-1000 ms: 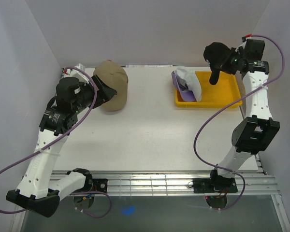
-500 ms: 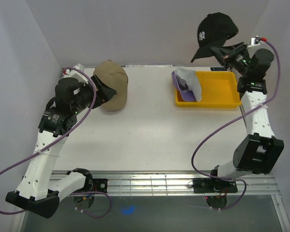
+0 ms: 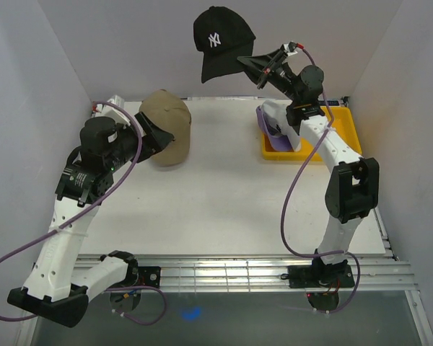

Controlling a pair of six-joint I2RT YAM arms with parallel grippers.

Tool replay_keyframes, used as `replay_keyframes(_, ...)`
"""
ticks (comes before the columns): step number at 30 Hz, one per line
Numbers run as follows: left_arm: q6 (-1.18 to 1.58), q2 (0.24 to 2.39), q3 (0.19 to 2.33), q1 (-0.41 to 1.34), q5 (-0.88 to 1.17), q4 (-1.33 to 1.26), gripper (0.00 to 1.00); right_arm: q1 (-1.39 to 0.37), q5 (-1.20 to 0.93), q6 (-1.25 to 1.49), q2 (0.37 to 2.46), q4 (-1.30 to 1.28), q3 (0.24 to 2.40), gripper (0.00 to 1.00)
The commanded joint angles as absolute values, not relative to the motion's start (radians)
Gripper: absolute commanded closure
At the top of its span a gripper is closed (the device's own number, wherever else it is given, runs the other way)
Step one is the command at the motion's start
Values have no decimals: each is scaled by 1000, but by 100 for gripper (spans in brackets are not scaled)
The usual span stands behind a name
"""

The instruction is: Stack the hats

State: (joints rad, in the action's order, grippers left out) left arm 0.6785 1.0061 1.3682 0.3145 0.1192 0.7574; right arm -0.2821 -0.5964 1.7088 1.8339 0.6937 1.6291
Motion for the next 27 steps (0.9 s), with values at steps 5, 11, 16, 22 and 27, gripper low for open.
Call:
replay_keyframes(5,703,1029,1437,318,118,712,7,-371,-508,1862,1936,917,1747,92)
replay_keyframes(11,706,1091,1517,318,98,690,4,-436,-491,1972,2075,1026,1851,92)
replay_keyframes(16,715,1132,1549,318,23,646,2,-471,-492,1980,2125,1031,1872,92)
replay_keyframes(22,765,1190,1577,292,24,580,2,-477,-480,2029,2129,1121,1822,92)
replay_keyframes(27,846,1255,1576,140,225,500,2,-476,-482,2046,2131,1140,1821,92)
